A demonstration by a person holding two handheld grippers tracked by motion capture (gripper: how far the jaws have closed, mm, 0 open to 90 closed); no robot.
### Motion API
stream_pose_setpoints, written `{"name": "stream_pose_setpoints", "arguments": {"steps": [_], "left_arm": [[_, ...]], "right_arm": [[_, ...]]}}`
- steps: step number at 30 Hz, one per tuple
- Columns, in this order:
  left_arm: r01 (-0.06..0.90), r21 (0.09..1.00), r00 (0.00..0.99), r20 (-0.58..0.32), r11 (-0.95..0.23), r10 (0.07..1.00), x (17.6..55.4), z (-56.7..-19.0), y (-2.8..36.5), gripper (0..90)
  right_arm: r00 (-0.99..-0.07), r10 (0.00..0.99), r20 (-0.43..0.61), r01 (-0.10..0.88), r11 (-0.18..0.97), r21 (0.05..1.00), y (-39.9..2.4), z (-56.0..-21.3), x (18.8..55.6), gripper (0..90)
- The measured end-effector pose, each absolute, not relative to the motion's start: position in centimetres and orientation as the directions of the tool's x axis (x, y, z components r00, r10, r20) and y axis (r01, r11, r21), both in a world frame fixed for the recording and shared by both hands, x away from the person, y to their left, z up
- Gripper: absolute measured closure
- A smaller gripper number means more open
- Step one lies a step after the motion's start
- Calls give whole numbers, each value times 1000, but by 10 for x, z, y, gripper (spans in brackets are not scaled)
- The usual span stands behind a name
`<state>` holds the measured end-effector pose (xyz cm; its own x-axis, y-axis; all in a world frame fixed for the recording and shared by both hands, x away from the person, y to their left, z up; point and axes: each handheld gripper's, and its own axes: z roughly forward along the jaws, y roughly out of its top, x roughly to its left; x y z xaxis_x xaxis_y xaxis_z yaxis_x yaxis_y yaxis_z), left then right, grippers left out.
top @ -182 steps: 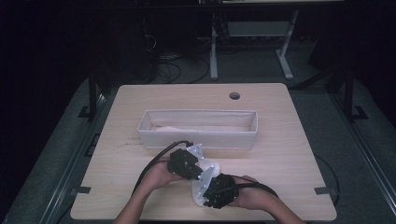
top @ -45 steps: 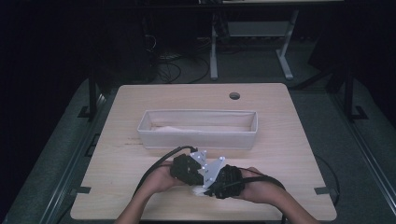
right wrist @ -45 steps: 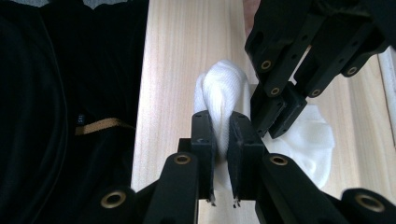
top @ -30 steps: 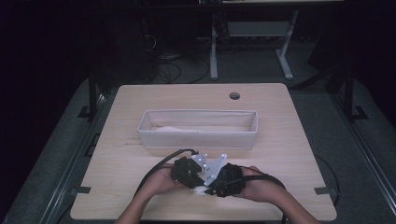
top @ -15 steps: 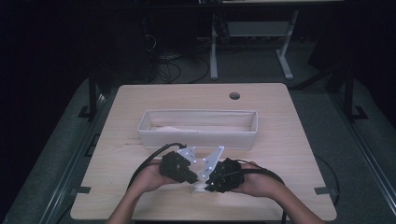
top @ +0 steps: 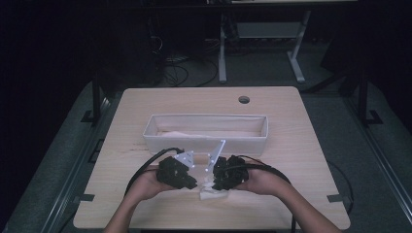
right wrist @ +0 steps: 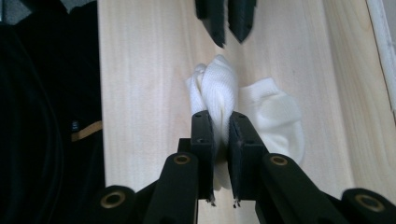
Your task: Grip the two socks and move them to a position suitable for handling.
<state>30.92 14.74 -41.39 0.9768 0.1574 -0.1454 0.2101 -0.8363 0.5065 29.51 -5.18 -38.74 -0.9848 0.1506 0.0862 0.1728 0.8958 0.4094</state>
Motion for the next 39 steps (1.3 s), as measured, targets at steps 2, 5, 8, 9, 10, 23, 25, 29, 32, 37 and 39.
{"name": "stream_pose_setpoints", "arguments": {"steps": [2, 5, 8, 9, 10, 23, 25, 29, 32, 37, 39], "left_arm": [[207, 505, 978, -138, -838, 158, 309, -413, 150, 792], [213, 510, 977, -133, -833, 168, 307, -414, 154, 788], [213, 513, 977, -125, -832, 174, 306, -413, 158, 785], [216, 515, 976, -124, -830, 177, 305, -413, 160, 782], [211, 513, 977, -120, -832, 174, 305, -413, 162, 780], [221, 511, 975, -102, -831, 197, 295, -417, 176, 770], [223, 512, 975, -102, -829, 199, 294, -418, 178, 771], [226, 511, 974, -98, -829, 205, 290, -420, 182, 768], [234, 522, 972, -97, -820, 216, 286, -422, 186, 758], [245, 534, 968, -96, -809, 230, 281, -424, 194, 749], [251, 538, 967, -97, -805, 236, 280, -425, 196, 744]], "right_arm": [[-983, 161, 90, 183, 899, 399, -50, -390, 299, 814], [-979, 179, 97, 202, 901, 384, -47, -395, 305, 814], [-977, 189, 97, 212, 901, 378, -46, -398, 311, 814], [-976, 196, 98, 219, 901, 375, -45, -399, 312, 814], [-974, 205, 99, 227, 900, 372, -45, -401, 314, 814], [-960, 261, 100, 280, 906, 317, -44, -418, 327, 815], [-958, 270, 99, 287, 908, 306, -45, -420, 328, 816], [-952, 286, 111, 306, 904, 299, -48, -424, 329, 816], [-950, 290, 113, 311, 904, 293, -51, -426, 327, 816], [-948, 294, 120, 317, 900, 301, -56, -427, 328, 811], [-945, 300, 127, 326, 893, 312, -58, -427, 329, 799]]}}
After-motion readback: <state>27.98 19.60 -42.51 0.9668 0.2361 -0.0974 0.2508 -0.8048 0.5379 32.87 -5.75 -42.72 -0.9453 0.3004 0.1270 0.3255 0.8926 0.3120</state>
